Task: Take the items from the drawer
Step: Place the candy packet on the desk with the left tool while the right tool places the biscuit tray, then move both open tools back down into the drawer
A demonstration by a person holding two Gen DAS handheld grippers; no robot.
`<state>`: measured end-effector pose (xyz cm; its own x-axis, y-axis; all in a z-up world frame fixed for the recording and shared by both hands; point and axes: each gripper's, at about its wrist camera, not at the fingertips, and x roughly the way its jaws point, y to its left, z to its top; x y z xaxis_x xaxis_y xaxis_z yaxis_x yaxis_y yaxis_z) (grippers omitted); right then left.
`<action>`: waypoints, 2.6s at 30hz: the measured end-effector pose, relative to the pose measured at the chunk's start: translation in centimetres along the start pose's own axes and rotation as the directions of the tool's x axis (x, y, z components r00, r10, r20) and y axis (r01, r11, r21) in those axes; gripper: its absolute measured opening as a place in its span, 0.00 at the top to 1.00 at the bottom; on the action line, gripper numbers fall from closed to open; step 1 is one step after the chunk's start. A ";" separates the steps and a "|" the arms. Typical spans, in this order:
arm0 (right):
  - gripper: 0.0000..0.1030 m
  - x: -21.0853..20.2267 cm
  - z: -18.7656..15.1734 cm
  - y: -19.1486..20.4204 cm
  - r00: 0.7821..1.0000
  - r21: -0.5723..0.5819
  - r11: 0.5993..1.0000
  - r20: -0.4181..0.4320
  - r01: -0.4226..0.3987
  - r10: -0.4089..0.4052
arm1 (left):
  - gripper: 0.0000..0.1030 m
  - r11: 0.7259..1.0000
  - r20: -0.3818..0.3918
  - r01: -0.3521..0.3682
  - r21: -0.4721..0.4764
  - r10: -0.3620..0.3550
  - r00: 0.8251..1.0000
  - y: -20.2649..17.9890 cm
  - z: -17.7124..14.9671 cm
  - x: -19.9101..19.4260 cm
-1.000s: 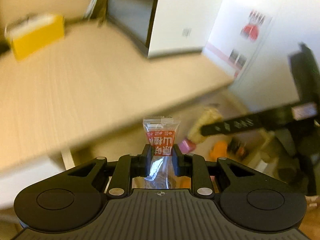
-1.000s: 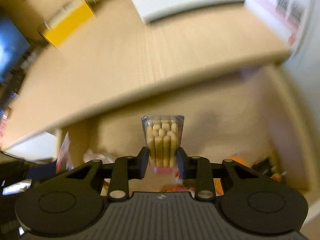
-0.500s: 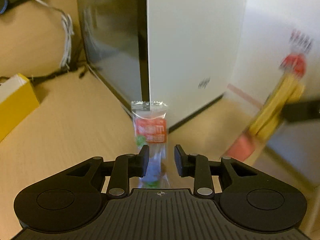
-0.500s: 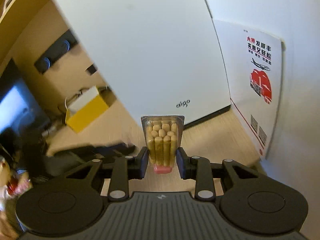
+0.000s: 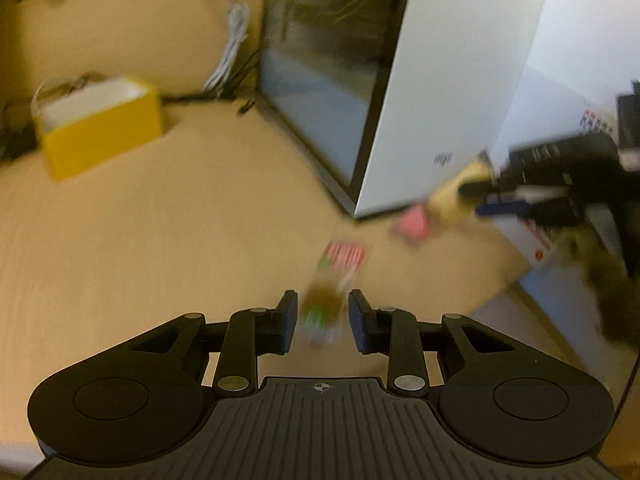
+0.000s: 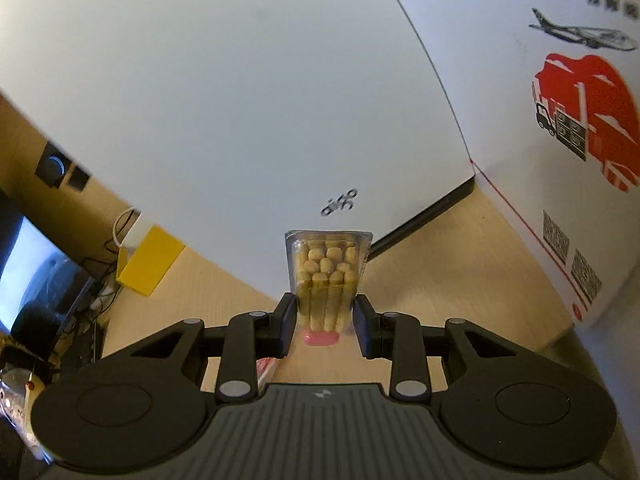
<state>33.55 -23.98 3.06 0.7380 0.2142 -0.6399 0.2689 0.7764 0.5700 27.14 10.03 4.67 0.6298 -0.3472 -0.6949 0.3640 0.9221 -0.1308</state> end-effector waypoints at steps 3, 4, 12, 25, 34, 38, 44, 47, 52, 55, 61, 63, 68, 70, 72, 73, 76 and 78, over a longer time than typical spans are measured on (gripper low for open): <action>0.62 1.0 0.2 0.1 0.996 -0.037 0.996 0.021 0.085 -0.085 | 0.69 0.999 -0.056 -0.039 -0.029 0.037 0.998 1.1 -2.5 -0.8; 0.62 1.3 0.2 0.1 0.992 -0.052 0.991 0.027 0.123 -0.121 | 0.70 0.998 -0.071 -0.048 -0.043 0.045 0.996 1.4 -3.2 -0.9; 0.48 2.0 -1.4 1.3 0.970 -0.211 0.947 0.077 0.240 -0.229 | 0.72 0.981 -0.136 -0.112 -0.156 0.091 0.986 4.2 -7.7 -2.7; 0.10 -4.3 -13.0 7.4 0.935 -0.588 0.751 0.337 0.301 -0.111 | 0.72 0.965 -0.167 -0.144 -0.220 0.108 0.980 4.9 -9.8 -4.5; 0.21 -2.4 -20.3 4.8 0.956 -0.640 0.759 -0.133 0.119 -0.261 | 0.72 0.986 -0.174 -0.098 -0.132 0.075 0.982 2.9 -10.3 -6.1; 0.22 -3.2 -21.9 3.6 0.945 -0.606 0.784 -0.160 0.133 -0.284 | 0.72 0.991 -0.164 -0.084 -0.101 0.066 0.984 2.3 -10.4 -6.9; 0.21 -4.1 -23.5 2.1 0.935 -0.540 0.830 -0.208 0.136 -0.288 | 0.72 0.994 -0.173 -0.071 -0.077 0.056 0.983 2.1 -10.8 -7.3; 0.22 -4.4 -24.1 2.1 0.939 -0.552 0.822 -0.190 0.141 -0.288 | 0.72 0.995 -0.184 -0.066 -0.076 0.051 0.982 2.1 -11.2 -7.1; 0.20 -5.0 -24.6 2.5 0.945 -0.559 0.821 -0.193 0.114 -0.262 | 0.72 0.991 -0.169 -0.078 -0.106 0.059 0.984 3.4 -11.9 -7.3; 0.17 -5.5 -24.4 2.2 0.949 -0.536 0.842 -0.226 0.067 -0.219 | 0.74 0.991 -0.192 -0.092 -0.094 0.073 0.979 4.3 -12.4 -7.2; 0.03 -5.9 -24.5 2.0 0.938 -0.531 0.847 -0.292 0.003 -0.187 | 0.74 1.000 -0.287 0.013 0.027 -0.005 0.958 2.5 -12.8 -5.6; 0.02 -5.6 -24.7 2.3 0.927 -0.547 0.837 -0.324 -0.023 -0.186 | 0.74 0.996 -0.350 0.068 0.064 -0.042 0.936 1.5 -12.9 -4.6; 0.09 -4.8 -24.1 2.0 0.905 -0.538 0.842 -0.376 -0.036 -0.201 | 0.74 0.975 -0.491 0.133 0.180 -0.028 0.870 -0.8 -13.0 -1.9; 0.10 -4.8 -23.1 1.8 0.902 -0.515 0.856 -0.389 -0.045 -0.187 | 0.74 0.967 -0.546 0.128 0.218 0.012 0.838 -1.5 -13.0 -0.6; 0.10 -5.0 -22.0 1.9 0.912 -0.520 0.853 -0.368 -0.040 -0.181 | 0.74 0.973 -0.621 0.138 0.186 0.008 0.784 -1.2 -13.1 0.7; 0.10 -4.9 -21.4 1.9 0.915 -0.529 0.848 -0.361 -0.040 -0.182 | 0.74 0.977 -0.654 0.143 0.161 -0.003 0.756 -1.1 -13.2 1.2; 0.10 -4.7 -19.9 2.0 0.923 -0.559 0.829 -0.329 -0.018 -0.202 | 0.75 0.980 -0.722 0.148 0.136 -0.004 0.692 -0.6 -13.9 2.1; 0.10 -4.4 -19.0 1.7 0.926 -0.569 0.822 -0.305 0.007 -0.220 | 0.76 0.975 -0.748 0.153 0.160 0.019 0.663 -1.0 -14.0 2.6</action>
<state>19.04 -12.36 -2.93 0.4356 0.2088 -0.8756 -0.1257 0.9773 0.1706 18.82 10.61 -6.92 -0.0887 -0.0856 -0.9924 0.5607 0.8192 -0.1208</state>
